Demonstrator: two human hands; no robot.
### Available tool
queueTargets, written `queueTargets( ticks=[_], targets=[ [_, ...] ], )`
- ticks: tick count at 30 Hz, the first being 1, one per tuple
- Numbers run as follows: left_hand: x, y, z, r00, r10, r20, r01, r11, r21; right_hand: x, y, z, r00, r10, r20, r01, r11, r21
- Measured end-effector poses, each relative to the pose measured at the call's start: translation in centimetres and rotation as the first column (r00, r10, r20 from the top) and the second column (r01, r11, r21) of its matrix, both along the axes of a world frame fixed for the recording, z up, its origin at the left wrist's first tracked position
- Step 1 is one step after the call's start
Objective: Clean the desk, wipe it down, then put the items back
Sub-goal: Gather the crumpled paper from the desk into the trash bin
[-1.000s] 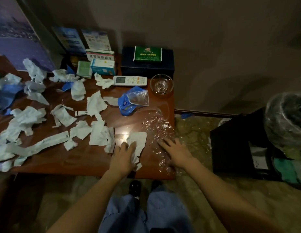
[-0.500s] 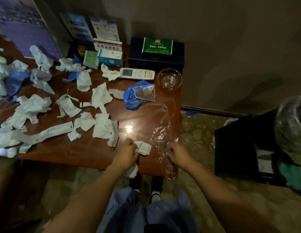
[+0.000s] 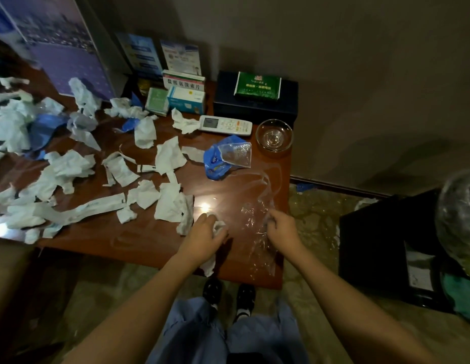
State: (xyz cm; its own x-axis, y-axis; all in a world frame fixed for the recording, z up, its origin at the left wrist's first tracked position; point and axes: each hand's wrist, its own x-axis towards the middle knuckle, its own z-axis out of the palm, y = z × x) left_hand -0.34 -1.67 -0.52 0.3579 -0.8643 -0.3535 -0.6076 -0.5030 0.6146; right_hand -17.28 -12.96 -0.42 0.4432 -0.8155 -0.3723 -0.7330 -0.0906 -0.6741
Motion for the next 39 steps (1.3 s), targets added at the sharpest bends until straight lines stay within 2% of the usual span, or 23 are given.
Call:
queueTargets(
  ticks=[3, 7, 9, 11, 15, 20, 30, 34, 37, 39],
  targets=[
    [0.9, 0.1, 0.7, 0.997, 0.039, 0.071, -0.034, 0.998, -0.06, 1.7, -0.4, 0.7, 0.995, 0.101, -0.008, -0.102, 0.992, -0.071],
    [2.6, 0.3, 1.0, 0.984, 0.15, 0.101, -0.141, 0.986, -0.093, 4.1, -1.2, 1.0, 0.958, 0.237, -0.164, -0.262, 0.953, -0.153],
    [3.4, 0.3, 0.9, 0.966, 0.24, 0.093, -0.232, 0.969, -0.087, 5.2, -1.5, 1.3, 0.952, 0.241, -0.187, -0.272, 0.947, -0.168],
    [4.2, 0.3, 0.6, 0.943, 0.318, 0.094, -0.311, 0.947, -0.086, 6.2, -1.9, 1.3, 0.962, 0.229, -0.147, -0.251, 0.955, -0.156],
    [5.4, 0.1, -0.1, 0.918, 0.384, 0.094, -0.39, 0.919, 0.052, 8.7, -2.9, 2.0, 0.955, 0.249, -0.161, -0.271, 0.954, -0.13],
    [6.6, 0.0, -1.7, 0.938, 0.312, 0.154, -0.33, 0.937, 0.116, 11.6, -5.0, 2.5, 0.889, 0.354, -0.29, -0.41, 0.898, -0.162],
    [9.2, -0.7, -1.9, 0.949, 0.298, 0.104, -0.305, 0.951, 0.052, 14.8, -8.4, -0.8, 0.773, 0.478, -0.417, -0.547, 0.835, -0.057],
    [10.2, -0.7, -1.8, 0.959, 0.241, 0.152, -0.249, 0.968, 0.035, 14.5, -7.2, -2.0, 0.803, 0.445, -0.398, -0.515, 0.853, -0.084],
    [10.5, -0.8, -2.0, 0.963, 0.244, 0.119, -0.245, 0.97, -0.002, 14.1, -5.8, -2.8, 0.824, 0.418, -0.383, -0.489, 0.866, -0.107],
    [10.7, -1.1, -2.0, 0.966, 0.242, 0.088, -0.241, 0.97, -0.02, 13.8, -4.9, -3.1, 0.875, 0.364, -0.318, -0.423, 0.895, -0.139]
  ],
)
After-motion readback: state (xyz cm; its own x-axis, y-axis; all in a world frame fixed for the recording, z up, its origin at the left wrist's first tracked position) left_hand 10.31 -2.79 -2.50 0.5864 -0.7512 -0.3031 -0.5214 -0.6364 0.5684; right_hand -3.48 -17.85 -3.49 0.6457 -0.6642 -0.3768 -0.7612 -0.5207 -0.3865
